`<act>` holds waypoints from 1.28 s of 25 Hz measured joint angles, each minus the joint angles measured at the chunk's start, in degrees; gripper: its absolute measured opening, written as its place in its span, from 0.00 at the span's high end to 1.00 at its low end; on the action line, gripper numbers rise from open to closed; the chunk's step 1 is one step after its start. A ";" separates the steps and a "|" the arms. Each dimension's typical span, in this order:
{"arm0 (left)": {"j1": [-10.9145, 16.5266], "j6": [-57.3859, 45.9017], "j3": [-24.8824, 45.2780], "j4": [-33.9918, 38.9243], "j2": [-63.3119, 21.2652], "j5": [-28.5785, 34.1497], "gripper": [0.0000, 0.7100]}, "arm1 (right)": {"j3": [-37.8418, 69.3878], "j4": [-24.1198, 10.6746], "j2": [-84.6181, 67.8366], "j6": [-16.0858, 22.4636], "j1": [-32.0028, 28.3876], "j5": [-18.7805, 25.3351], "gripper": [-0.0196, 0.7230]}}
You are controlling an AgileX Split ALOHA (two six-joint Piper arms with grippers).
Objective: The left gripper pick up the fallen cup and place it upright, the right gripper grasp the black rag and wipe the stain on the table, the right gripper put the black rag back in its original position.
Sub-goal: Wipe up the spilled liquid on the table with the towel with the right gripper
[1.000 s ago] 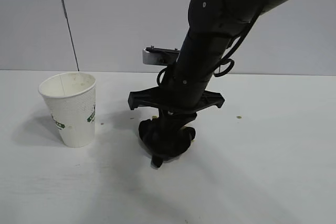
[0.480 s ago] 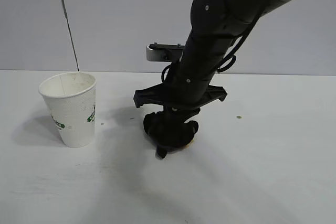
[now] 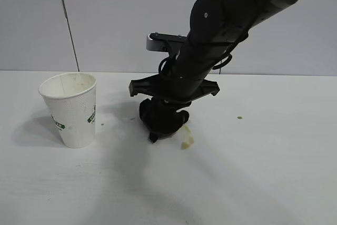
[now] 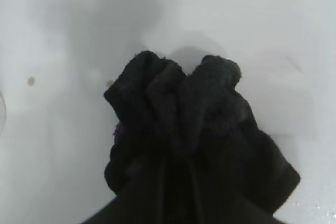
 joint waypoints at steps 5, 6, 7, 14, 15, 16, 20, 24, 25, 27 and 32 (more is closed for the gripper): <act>0.00 0.00 0.00 0.00 0.00 0.00 0.07 | -0.13 -0.11 0.48 1.10 -0.41 0.18 0.93; 0.00 0.00 0.00 0.00 0.00 0.00 0.07 | -0.20 -0.34 0.40 1.17 -0.78 0.88 0.93; 0.00 0.00 0.00 0.00 0.00 0.00 0.07 | -0.31 -0.68 0.18 1.27 -1.37 1.75 0.93; 0.00 0.00 0.00 0.00 0.00 0.00 0.07 | -0.58 -3.63 -1.51 1.74 -7.81 13.00 0.93; 0.00 0.00 0.00 0.00 0.00 0.00 0.07 | -0.68 -3.75 -1.63 1.65 -8.24 14.84 0.93; 0.00 0.00 0.00 0.00 0.00 0.00 0.07 | -0.67 -3.81 -1.71 1.17 -8.39 16.66 0.93; 0.00 0.00 0.00 0.00 0.00 0.00 0.07 | -0.87 0.03 -2.15 -4.57 -7.88 24.15 0.93; 0.00 0.00 0.00 0.00 0.00 0.00 0.07 | -0.87 7.33 -2.09 -11.46 -5.66 29.15 0.93; 0.00 0.00 0.00 0.00 0.00 0.00 0.07 | -0.81 8.52 -2.02 -12.57 -4.83 29.44 0.93; 0.00 0.00 0.00 0.00 0.00 0.00 0.07 | -0.68 10.35 -1.90 -14.03 -3.13 29.38 0.93; 0.00 0.00 0.00 0.00 0.00 0.00 0.07 | -0.61 11.32 -1.91 -14.68 0.65 26.81 0.93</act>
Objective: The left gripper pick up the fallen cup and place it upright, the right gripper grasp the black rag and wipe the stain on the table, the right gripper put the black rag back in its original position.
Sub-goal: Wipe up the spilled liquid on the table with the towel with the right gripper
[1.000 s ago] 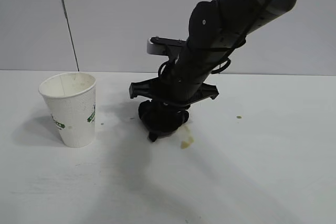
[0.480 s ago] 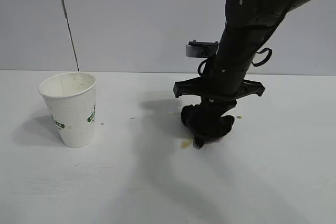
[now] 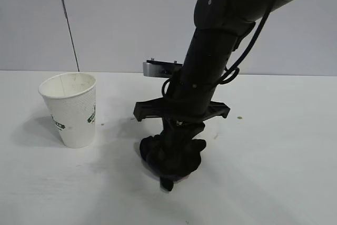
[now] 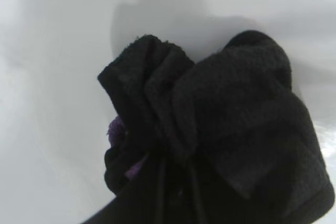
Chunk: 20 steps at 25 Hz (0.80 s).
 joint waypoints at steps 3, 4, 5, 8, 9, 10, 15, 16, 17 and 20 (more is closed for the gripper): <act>0.00 0.00 0.00 0.00 0.00 0.00 0.07 | 0.04 -0.96 0.00 0.18 0.31 -1.55 0.93; 0.00 0.00 0.00 0.00 0.00 0.00 0.07 | 0.04 -2.00 0.00 0.73 0.31 -1.92 0.93; 0.00 0.00 0.00 0.00 0.00 0.00 0.07 | 0.04 -3.51 0.00 1.80 0.19 -2.61 0.93; 0.00 0.00 0.00 0.00 0.00 0.00 0.07 | 0.04 -9.37 0.00 7.05 -0.92 -5.49 0.93; 0.00 0.00 0.00 0.00 0.00 0.00 0.07 | 0.04 -11.33 0.00 9.04 -1.44 -6.85 0.93; 0.00 0.00 0.00 0.00 0.00 0.00 0.07 | 0.04 -12.77 0.00 11.26 -2.18 -8.35 0.93; 0.00 0.00 0.00 0.00 0.00 0.00 0.07 | 0.12 -13.97 0.30 17.30 -3.40 -15.73 0.93; 0.00 0.00 0.00 0.00 0.00 0.00 0.07 | 0.12 -13.21 0.48 17.55 -3.09 -17.61 0.93; 0.00 0.00 0.00 0.00 0.00 0.00 0.07 | 0.14 -12.33 0.78 17.68 -2.54 -19.55 0.93; 0.00 0.00 0.00 0.00 0.00 0.00 0.07 | 0.21 -10.50 1.43 17.92 -0.63 -25.21 0.93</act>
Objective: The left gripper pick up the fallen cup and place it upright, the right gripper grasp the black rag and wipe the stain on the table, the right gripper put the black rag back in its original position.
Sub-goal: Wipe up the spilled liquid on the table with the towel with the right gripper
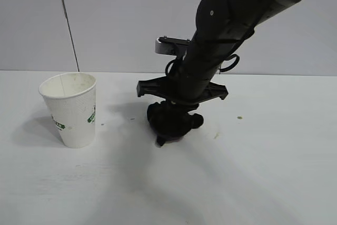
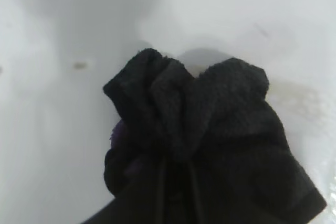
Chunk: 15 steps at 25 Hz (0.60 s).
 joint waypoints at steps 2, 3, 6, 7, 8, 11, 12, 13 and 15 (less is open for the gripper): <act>0.00 0.00 0.00 0.00 0.00 0.00 0.07 | 0.00 0.78 0.49 0.05 0.90 -3.18 0.93; 0.00 0.00 0.00 0.00 0.00 0.00 0.07 | 0.00 1.34 0.77 0.18 1.09 -4.47 0.93; 0.00 0.00 0.00 0.00 0.00 0.00 0.07 | 0.00 1.77 1.60 0.22 0.84 -6.59 0.93; 0.00 0.00 0.00 0.00 0.00 0.00 0.07 | 0.00 1.81 1.84 0.22 0.56 -6.64 0.93; 0.00 0.00 0.00 0.00 0.00 0.00 0.07 | 0.00 2.00 1.93 0.24 0.00 -6.56 0.93; 0.00 0.00 0.00 0.00 0.00 0.00 0.07 | 0.00 2.11 2.00 0.35 -2.17 -5.24 0.93; 0.00 0.00 0.00 0.00 0.00 0.00 0.07 | 0.00 2.17 2.00 0.35 -3.17 -4.33 0.93; 0.00 0.00 0.00 0.00 0.00 0.00 0.07 | -0.09 2.29 2.00 0.39 -4.17 -3.47 0.93; 0.00 0.00 0.00 0.00 0.00 0.00 0.07 | -0.26 1.90 1.74 0.39 -5.92 -1.02 0.93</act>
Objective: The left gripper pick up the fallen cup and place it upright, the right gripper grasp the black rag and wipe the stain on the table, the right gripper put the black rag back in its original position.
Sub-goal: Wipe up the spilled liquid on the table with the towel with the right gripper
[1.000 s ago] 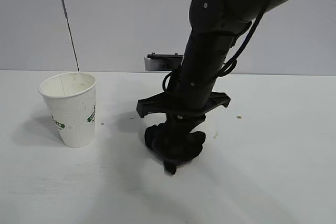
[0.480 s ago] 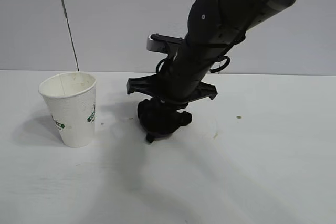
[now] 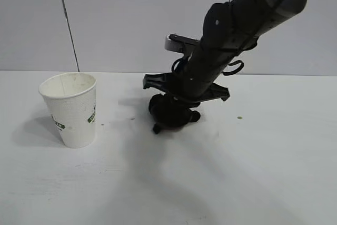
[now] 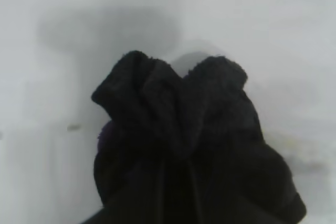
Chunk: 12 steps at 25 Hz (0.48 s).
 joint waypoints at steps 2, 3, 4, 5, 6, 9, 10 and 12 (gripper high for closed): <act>0.00 0.00 0.00 0.00 0.00 0.00 0.07 | -0.06 -1.52 -0.13 0.00 -1.57 2.35 0.93; 0.00 0.00 0.00 0.00 0.00 0.00 0.07 | -0.21 -2.62 -0.28 0.02 -2.14 3.69 0.93; 0.00 0.00 0.00 0.00 0.00 0.00 0.07 | -0.33 -3.73 -0.42 0.02 -2.72 5.04 0.93; 0.00 0.00 0.00 0.00 0.00 0.00 0.07 | -0.40 -5.29 -0.67 0.02 -3.31 6.26 0.93; 0.00 0.00 0.00 0.00 0.00 0.00 0.07 | -0.40 -6.84 -0.81 0.02 -3.82 7.78 0.94; 0.00 0.00 0.00 0.00 0.00 0.00 0.07 | -1.56 -10.77 -1.19 0.02 -5.89 13.22 0.94; 0.00 0.00 0.00 0.00 0.00 0.00 0.07 | -2.08 -12.17 -1.24 0.02 -6.50 15.62 0.94; 0.00 0.00 0.00 0.00 0.00 0.00 0.07 | -3.42 -14.93 -1.24 0.02 -7.83 19.93 0.94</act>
